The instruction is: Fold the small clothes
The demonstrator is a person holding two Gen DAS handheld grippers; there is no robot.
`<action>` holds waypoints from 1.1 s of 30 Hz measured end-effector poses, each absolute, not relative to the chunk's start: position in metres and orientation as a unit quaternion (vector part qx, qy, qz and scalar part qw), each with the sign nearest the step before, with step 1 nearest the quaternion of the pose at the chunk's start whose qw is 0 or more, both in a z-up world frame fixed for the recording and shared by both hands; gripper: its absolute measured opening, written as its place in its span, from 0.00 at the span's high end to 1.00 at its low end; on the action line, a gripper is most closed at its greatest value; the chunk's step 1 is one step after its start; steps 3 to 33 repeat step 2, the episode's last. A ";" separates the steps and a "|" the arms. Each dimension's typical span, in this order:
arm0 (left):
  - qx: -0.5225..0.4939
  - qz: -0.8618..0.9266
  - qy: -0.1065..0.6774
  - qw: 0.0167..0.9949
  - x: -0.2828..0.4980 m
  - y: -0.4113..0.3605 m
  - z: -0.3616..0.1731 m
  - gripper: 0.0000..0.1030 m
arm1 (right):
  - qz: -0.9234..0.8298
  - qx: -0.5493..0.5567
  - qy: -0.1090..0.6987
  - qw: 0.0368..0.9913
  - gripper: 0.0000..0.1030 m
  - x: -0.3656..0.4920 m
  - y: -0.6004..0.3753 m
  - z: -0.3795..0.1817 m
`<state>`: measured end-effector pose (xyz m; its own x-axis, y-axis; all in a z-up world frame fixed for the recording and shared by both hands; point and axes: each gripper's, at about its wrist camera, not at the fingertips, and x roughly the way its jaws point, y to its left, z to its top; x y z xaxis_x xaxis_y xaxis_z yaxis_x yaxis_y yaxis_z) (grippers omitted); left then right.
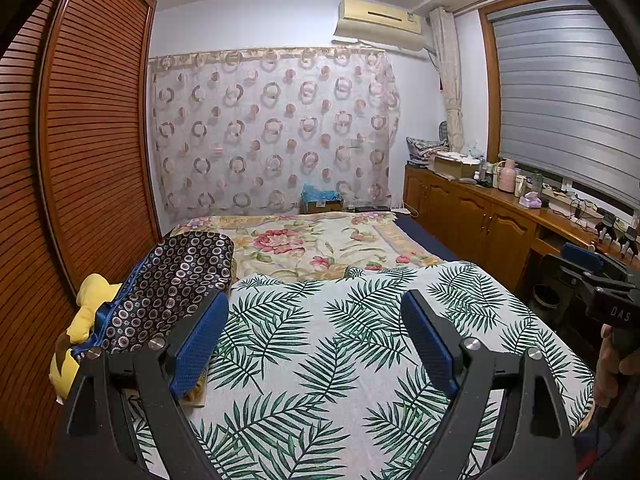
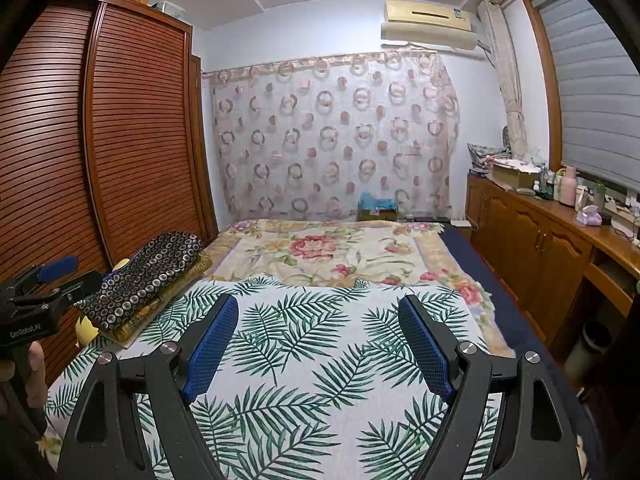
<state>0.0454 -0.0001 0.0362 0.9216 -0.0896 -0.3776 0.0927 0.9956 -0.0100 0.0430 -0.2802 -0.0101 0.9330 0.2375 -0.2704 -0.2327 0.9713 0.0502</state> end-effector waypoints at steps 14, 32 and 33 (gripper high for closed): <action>0.004 -0.046 0.193 0.980 0.046 0.000 0.037 0.14 | 0.120 0.008 0.138 0.983 0.19 0.043 -0.280 -0.011; 0.004 -0.046 0.193 0.980 0.046 0.000 0.037 0.14 | 0.120 0.008 0.138 0.983 0.19 0.043 -0.280 -0.011; 0.004 -0.046 0.193 0.980 0.046 0.000 0.037 0.14 | 0.120 0.008 0.138 0.983 0.19 0.043 -0.280 -0.011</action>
